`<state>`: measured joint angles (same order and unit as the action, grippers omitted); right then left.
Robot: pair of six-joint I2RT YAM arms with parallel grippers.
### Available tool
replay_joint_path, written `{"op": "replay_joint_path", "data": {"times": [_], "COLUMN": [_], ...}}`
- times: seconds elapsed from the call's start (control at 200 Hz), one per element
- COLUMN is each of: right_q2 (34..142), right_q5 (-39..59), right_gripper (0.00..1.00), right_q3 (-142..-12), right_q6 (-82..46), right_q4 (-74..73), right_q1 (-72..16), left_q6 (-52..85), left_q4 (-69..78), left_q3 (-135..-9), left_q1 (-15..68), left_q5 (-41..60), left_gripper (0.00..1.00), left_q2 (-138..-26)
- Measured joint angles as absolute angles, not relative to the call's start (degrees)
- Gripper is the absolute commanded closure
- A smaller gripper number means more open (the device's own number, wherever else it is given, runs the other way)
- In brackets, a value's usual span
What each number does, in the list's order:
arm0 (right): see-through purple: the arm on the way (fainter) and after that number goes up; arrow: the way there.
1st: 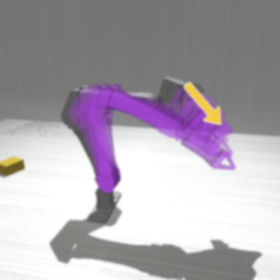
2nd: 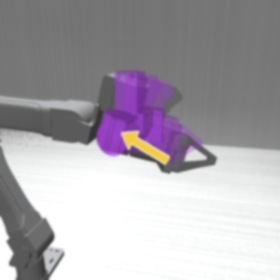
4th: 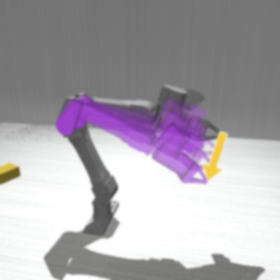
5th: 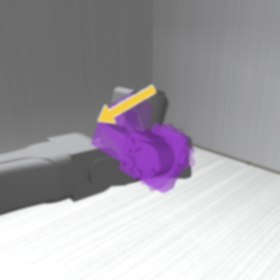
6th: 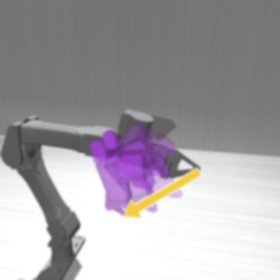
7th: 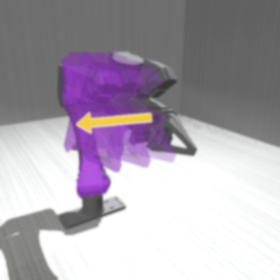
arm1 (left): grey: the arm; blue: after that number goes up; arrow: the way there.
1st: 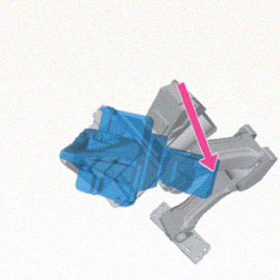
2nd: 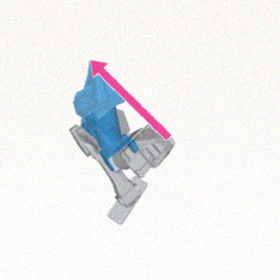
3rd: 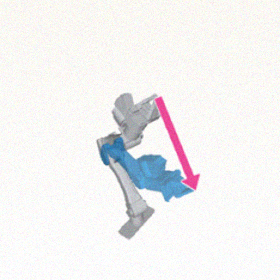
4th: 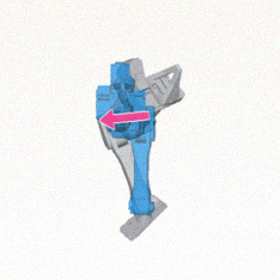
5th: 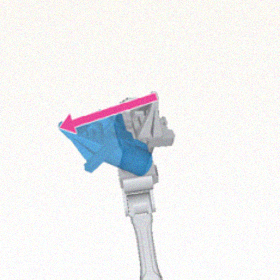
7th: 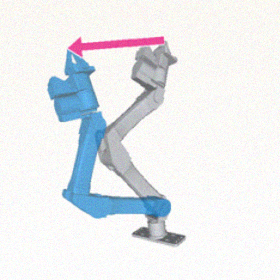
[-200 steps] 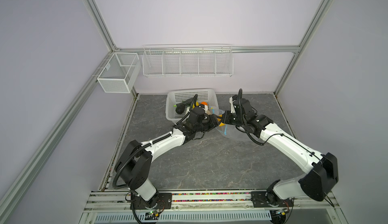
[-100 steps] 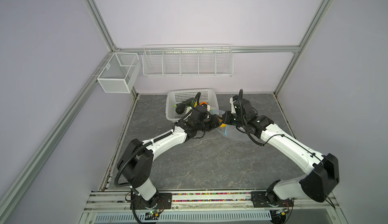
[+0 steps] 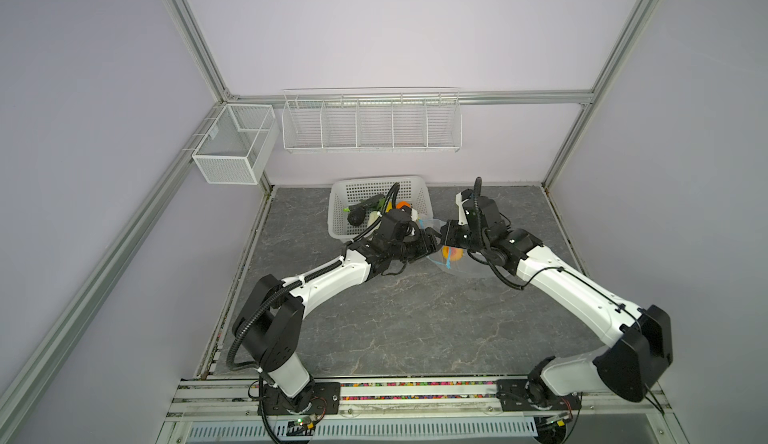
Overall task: Place the food in the zip-top bag and seal the zipper
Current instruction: 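Open the left gripper to drop the mango inside the bag, then raise the left gripper out of the bag and move it over the basket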
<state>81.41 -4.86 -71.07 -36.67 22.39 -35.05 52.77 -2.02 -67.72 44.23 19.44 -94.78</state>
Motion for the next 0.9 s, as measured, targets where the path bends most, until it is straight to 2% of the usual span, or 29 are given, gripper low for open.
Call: {"op": "replay_joint_path", "data": {"times": [0.3, 0.59, 0.9], "right_q2": [81.12, 81.10, 81.10], "right_q5": [-5.30, -5.76, -5.76], "right_gripper": [0.94, 0.94, 0.94], "right_q3": [-70.89, -69.84, -69.58], "right_q6": [-36.67, -36.67, -36.67], "right_q4": [22.37, 22.46, 22.50], "right_q1": [-35.05, -35.07, -35.07], "left_q6": [51.92, 49.63, 43.44], "left_q4": [-1.52, -1.67, -9.08], "left_q3": [-66.74, -64.23, -64.18], "left_q1": [44.23, 43.79, 38.04], "left_q5": [19.31, 17.12, 13.13], "left_gripper": [0.29, 0.30, 0.29], "left_q2": [-93.14, -86.17, -80.34]}}
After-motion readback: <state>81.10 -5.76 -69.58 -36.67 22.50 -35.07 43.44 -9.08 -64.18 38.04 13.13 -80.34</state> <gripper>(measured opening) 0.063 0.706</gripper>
